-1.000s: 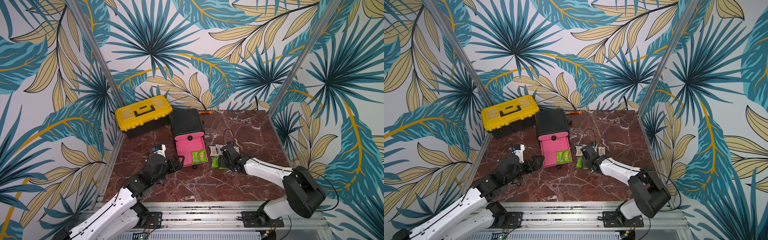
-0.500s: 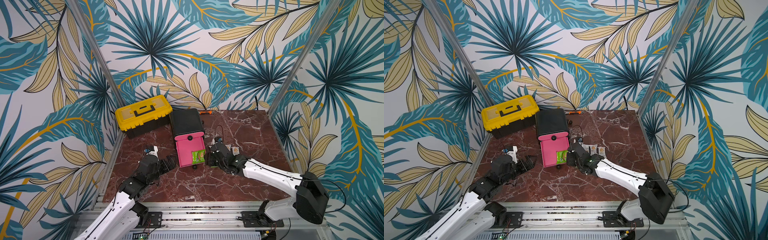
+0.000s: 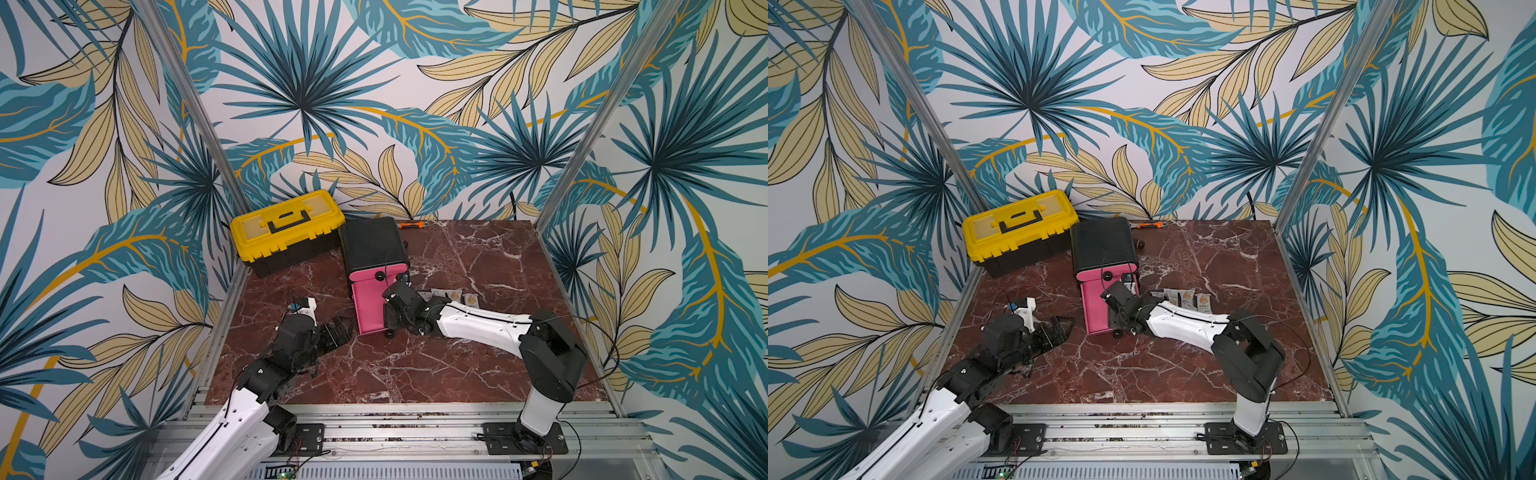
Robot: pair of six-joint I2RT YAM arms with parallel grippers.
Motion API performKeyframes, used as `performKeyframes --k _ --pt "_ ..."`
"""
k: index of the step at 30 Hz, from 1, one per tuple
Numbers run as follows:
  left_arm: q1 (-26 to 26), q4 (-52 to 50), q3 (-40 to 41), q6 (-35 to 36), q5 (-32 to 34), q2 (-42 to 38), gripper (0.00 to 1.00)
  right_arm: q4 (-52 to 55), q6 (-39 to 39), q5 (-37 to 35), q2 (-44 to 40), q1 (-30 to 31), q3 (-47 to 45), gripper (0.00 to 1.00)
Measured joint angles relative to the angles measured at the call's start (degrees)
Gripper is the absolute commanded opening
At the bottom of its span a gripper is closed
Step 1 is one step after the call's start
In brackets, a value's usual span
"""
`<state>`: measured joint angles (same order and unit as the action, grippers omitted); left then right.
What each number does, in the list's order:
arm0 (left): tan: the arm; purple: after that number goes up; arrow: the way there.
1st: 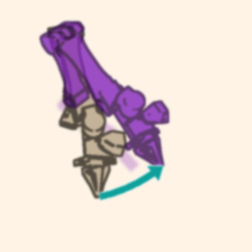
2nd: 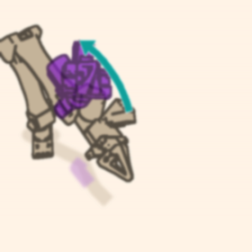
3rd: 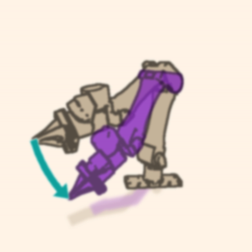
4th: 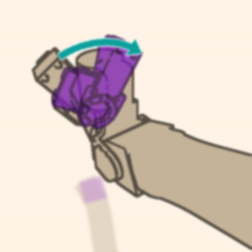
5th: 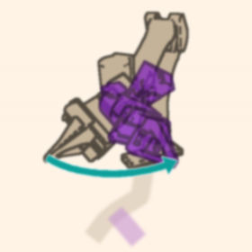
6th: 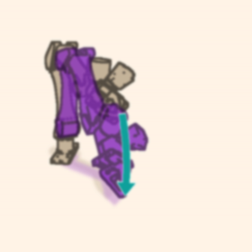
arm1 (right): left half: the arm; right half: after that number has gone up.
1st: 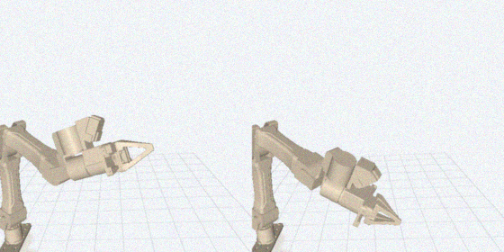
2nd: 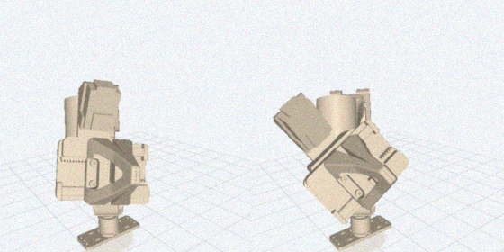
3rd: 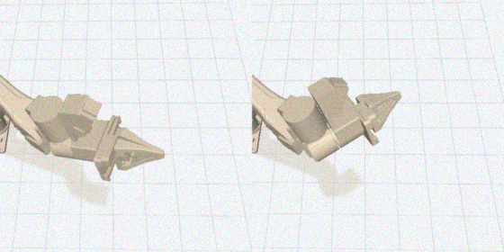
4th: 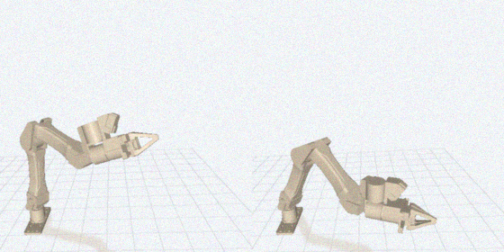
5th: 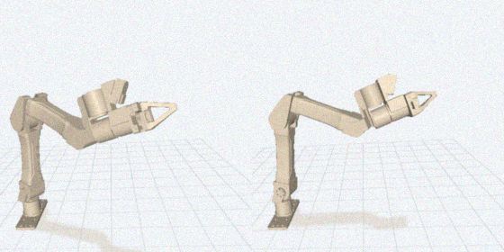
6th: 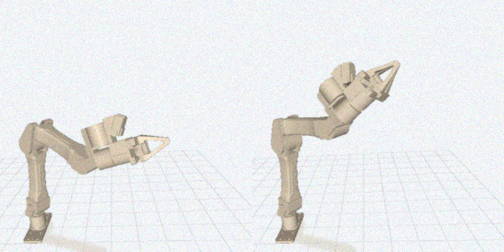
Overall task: Take the cookies out of the drawer
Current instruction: Place the cookie at the center of the board, then pick up the cookie from the drawer.
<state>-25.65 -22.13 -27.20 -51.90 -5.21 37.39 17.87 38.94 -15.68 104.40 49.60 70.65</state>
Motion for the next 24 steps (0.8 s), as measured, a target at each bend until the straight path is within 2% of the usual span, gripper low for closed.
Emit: performKeyframes --k 7,18,24 --pt "0.0 -0.5 0.0 0.1 -0.2 0.0 1.00 0.5 0.0 -1.0 4.7 0.6 3.2 0.57" --pt "0.0 -2.4 -0.7 0.5 -0.6 0.5 1.00 1.1 -1.4 -2.6 7.0 0.7 5.5 0.32" --pt "0.0 -4.3 -4.2 1.8 -2.2 0.8 1.00 1.0 -1.9 -2.7 5.2 0.8 4.2 0.30"
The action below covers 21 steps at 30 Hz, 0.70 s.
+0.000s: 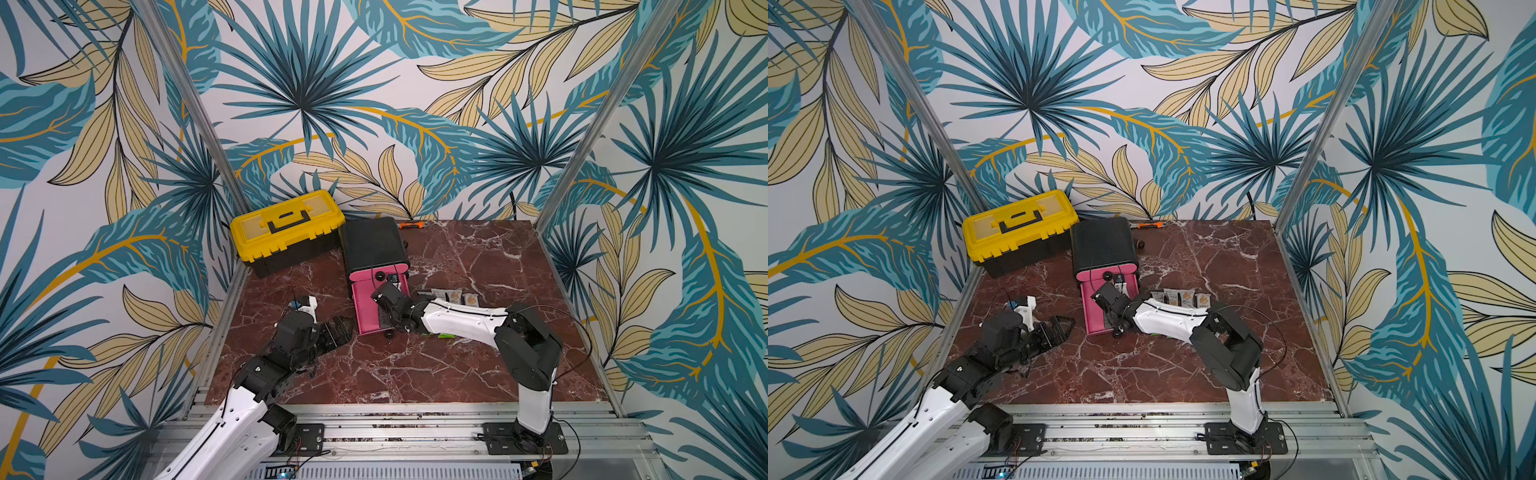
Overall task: Take the cookies out of the drawer
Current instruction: Pick up the cookie from the drawer.
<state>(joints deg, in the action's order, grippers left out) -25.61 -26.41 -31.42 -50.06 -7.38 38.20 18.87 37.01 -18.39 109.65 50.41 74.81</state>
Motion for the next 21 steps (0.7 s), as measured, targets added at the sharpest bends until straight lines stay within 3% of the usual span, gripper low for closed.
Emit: performKeyframes --k 6,13,21 --pt "-1.9 0.9 -3.2 0.2 -2.3 2.4 1.00 0.4 0.0 0.0 -12.4 0.2 -6.4 0.29" --pt "-10.5 6.1 -5.8 -0.8 -1.6 11.5 1.00 3.3 0.0 -3.3 -32.0 -0.5 -15.7 0.30" --pt "-14.6 14.3 -8.5 -2.1 -0.9 21.0 1.00 10.2 -0.5 -5.0 -45.9 -10.6 -30.6 0.30"
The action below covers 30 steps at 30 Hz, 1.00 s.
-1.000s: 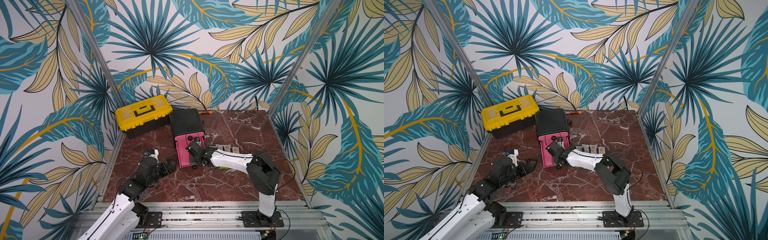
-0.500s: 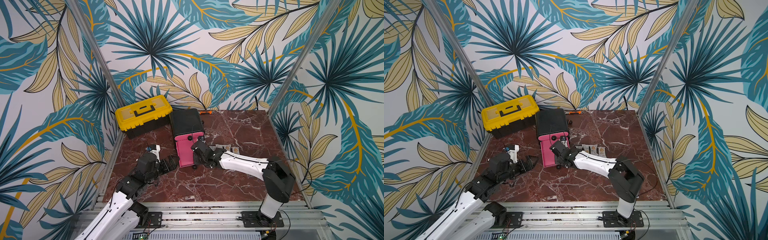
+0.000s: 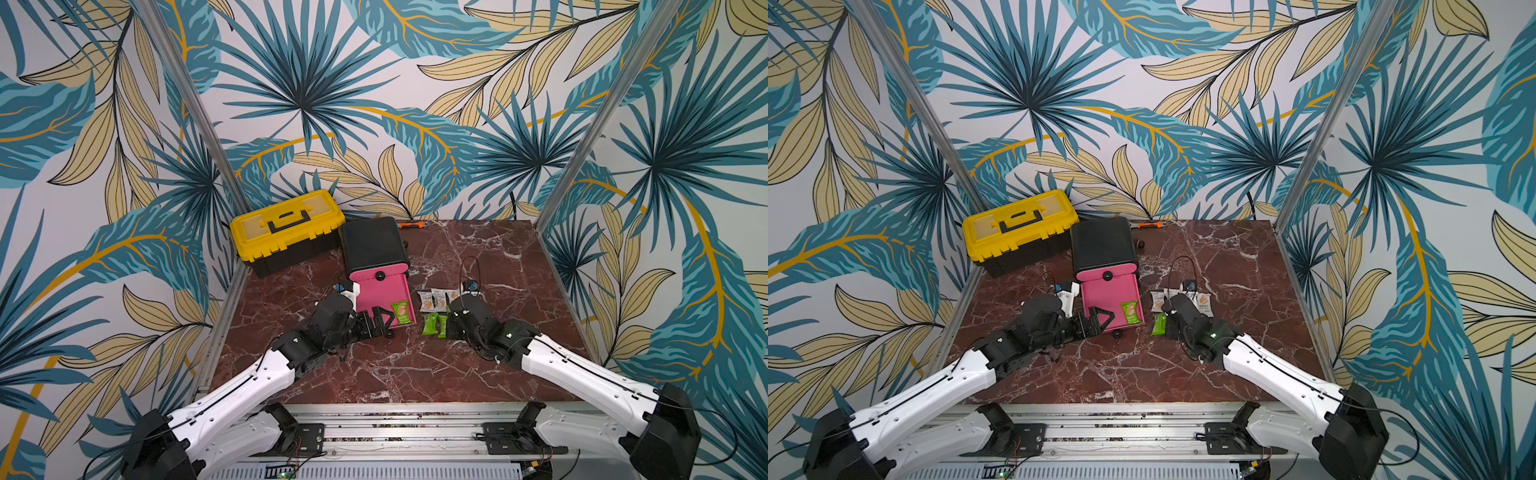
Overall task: Take the cookies out of the drawer
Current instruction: Pick up the cookie from the drawer, then place the cookie at the center of the board.
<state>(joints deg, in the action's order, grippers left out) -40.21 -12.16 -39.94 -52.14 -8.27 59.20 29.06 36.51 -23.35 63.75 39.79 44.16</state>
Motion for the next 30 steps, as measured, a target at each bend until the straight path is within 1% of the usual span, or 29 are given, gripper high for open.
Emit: performKeyframes --k 4,8,13,19,26,29,30 --pt "-2.0 4.2 -0.7 -0.8 0.1 3.9 1.00 1.4 -2.0 1.2 -0.2 -6.4 -3.9 0.31" --pt "-3.0 6.0 -0.7 -1.3 0.5 6.3 1.00 0.3 -4.7 3.8 5.2 -9.7 -4.1 0.30" --pt "-3.2 5.7 -0.7 -1.2 2.7 4.9 1.00 -2.7 -6.9 6.6 12.2 -13.2 -4.0 0.30" --pt "-3.2 4.2 -0.7 -0.7 5.8 1.4 1.00 -5.9 -8.2 9.1 17.6 -14.6 -2.8 0.30" --pt "-3.2 2.8 -0.7 -0.3 8.3 0.2 1.00 -8.6 -8.8 10.9 22.9 -14.7 -0.7 0.30" --pt "-3.2 2.5 -0.7 -0.1 9.3 -0.6 1.00 -9.0 -9.1 11.0 23.9 -14.7 -0.2 0.34" --pt "-3.2 2.4 -0.6 0.0 9.6 -0.9 1.00 -9.1 -9.1 11.0 24.2 -14.8 0.0 0.38"
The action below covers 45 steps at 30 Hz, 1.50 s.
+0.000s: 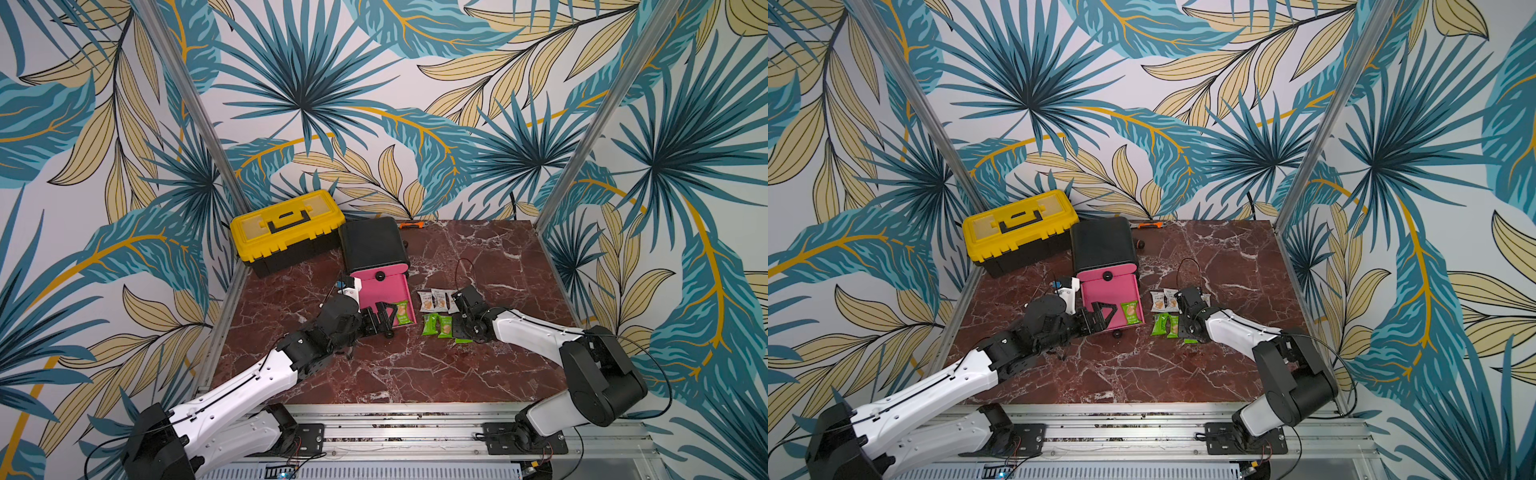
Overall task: Take the cookies out of the drawer
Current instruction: Place the cookie at the center of the board, then pick up the cookie from the drawer.
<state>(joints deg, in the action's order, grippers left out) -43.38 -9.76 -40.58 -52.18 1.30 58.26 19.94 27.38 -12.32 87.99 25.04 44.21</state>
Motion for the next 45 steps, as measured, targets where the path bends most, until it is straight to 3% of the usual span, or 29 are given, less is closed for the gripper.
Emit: performKeyframes --k 6,11,14,19,26,33,45 --pt "0.0 -1.9 0.0 0.6 2.4 -2.7 1.00 -0.6 -0.5 -0.1 1.8 0.0 1.6 0.60" --pt "0.8 -6.7 0.0 1.5 4.5 -7.6 1.00 0.7 -0.6 -0.9 0.9 0.0 2.7 0.70" --pt "3.5 -10.3 0.0 2.4 5.0 -11.4 1.00 2.6 -0.1 -1.1 -4.1 0.1 2.7 0.74" --pt "8.1 -16.5 0.7 2.9 5.3 -18.0 1.00 3.5 1.5 1.0 -14.4 2.3 4.0 0.75" --pt "11.0 -19.2 5.3 2.6 3.3 -24.1 1.00 2.4 5.6 3.5 -17.8 8.8 5.0 0.77" --pt "13.9 -17.1 9.1 2.2 -1.8 -21.4 1.00 1.0 8.2 3.1 -13.2 14.8 7.5 0.77" --pt "19.0 -6.7 14.6 -1.0 -9.8 -18.4 1.00 -0.8 8.7 2.3 -0.7 19.7 14.6 0.76"
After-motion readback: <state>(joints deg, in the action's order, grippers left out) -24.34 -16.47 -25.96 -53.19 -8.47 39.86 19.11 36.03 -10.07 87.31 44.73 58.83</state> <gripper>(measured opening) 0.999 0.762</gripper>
